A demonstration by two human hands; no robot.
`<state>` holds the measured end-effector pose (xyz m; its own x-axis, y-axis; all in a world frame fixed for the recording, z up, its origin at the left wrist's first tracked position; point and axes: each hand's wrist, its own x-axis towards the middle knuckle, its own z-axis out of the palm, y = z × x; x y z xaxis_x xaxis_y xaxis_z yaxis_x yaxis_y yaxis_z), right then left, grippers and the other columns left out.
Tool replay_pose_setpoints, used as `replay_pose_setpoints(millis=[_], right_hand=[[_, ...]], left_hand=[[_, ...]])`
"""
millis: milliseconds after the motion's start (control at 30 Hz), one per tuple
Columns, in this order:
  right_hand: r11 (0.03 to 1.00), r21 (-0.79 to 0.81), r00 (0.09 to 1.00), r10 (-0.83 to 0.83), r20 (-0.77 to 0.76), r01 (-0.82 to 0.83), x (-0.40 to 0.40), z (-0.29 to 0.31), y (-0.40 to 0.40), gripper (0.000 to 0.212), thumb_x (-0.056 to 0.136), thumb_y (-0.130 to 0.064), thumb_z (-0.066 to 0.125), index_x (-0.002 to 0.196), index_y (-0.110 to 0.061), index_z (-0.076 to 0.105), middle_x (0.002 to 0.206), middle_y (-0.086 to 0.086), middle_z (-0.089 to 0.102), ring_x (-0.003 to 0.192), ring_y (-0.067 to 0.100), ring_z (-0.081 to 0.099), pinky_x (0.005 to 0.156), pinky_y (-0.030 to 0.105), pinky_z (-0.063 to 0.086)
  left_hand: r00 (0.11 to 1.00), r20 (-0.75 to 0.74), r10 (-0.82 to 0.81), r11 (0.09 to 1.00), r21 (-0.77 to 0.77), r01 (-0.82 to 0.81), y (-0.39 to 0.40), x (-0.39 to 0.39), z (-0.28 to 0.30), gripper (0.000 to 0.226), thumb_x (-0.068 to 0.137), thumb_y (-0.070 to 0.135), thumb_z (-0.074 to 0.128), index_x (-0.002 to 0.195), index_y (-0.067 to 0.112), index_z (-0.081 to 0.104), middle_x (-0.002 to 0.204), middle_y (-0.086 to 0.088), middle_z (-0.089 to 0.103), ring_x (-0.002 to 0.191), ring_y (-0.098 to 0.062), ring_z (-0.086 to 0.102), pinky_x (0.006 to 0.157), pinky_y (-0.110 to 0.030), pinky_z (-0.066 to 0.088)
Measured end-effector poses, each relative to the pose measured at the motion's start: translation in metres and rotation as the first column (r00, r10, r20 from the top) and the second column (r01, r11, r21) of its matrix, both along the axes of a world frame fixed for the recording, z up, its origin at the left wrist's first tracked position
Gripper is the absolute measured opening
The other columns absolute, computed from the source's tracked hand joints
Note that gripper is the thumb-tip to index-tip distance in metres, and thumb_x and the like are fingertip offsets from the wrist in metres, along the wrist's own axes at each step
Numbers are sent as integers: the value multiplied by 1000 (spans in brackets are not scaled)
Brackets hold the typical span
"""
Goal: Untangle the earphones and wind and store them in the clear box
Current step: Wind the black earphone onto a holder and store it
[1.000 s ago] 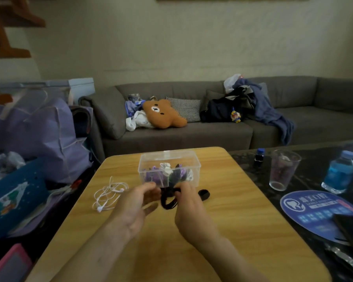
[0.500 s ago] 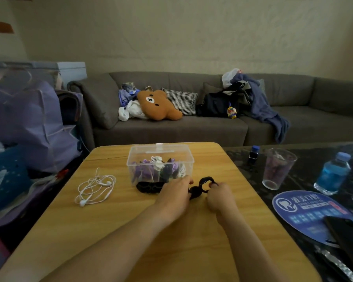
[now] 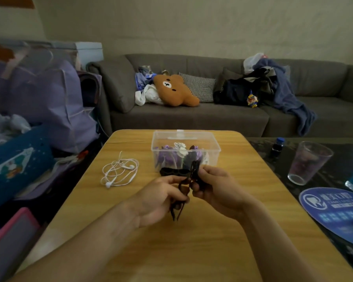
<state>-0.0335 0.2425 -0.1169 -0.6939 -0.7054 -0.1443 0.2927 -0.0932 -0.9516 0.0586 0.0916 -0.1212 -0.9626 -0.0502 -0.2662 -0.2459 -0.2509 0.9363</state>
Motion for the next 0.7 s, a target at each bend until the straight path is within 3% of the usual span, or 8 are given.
replay_pose_setpoints(millis=[100,167,267,400,567,700], right_hand=[[1000,19,1000,21,-21,-21,5,0,-5,30,108,-12,36,121,6,55,90,8,55,67,14,50,64,27,43],[999,44,999,21,-34,-19,8,-1,-6,25,107,-11,37,114,2,58,89,7,55,66,14,50,64,28,41],[995,93,998,30,-53,-25,11,-4,-8,21,106,-11,41,103,-2,59,91,9,55,66,14,51,61,26,41],[995,81,998,65,-22,-63,12,-7,-8,19,105,-10,44,101,-1,60,90,10,53,65,13,52,59,25,41],[991,109,996,80,-29,-77,13,-10,-11,21,104,-13,47,107,3,62,84,9,55,63,11,52,57,23,43],[976,215,996,56,-71,-39,7,-15,-10,18,102,-12,53,99,0,66,78,8,58,59,11,52,55,22,45]], left_hand=[[996,8,93,994,63,-93,-1,8,-2,29,80,9,55,107,0,63,86,-10,59,78,-21,56,82,-38,39],[978,5,210,978,-1,-210,-6,10,-5,15,90,7,53,99,3,65,81,-9,62,76,-20,57,80,-36,42],[945,-40,326,935,-135,-328,-16,7,-12,13,96,3,55,95,6,68,78,-6,67,72,-17,60,81,-37,42],[948,-98,302,908,-273,-318,-24,5,-19,12,95,1,60,99,10,67,83,-4,69,72,-14,63,80,-31,50],[956,-173,236,885,-368,-285,-19,2,-18,12,90,3,68,101,8,67,82,-4,67,68,-8,63,66,-17,52],[965,-181,190,891,-380,-247,-18,3,-13,11,91,7,69,102,6,67,79,-3,66,74,-12,62,70,-21,52]])
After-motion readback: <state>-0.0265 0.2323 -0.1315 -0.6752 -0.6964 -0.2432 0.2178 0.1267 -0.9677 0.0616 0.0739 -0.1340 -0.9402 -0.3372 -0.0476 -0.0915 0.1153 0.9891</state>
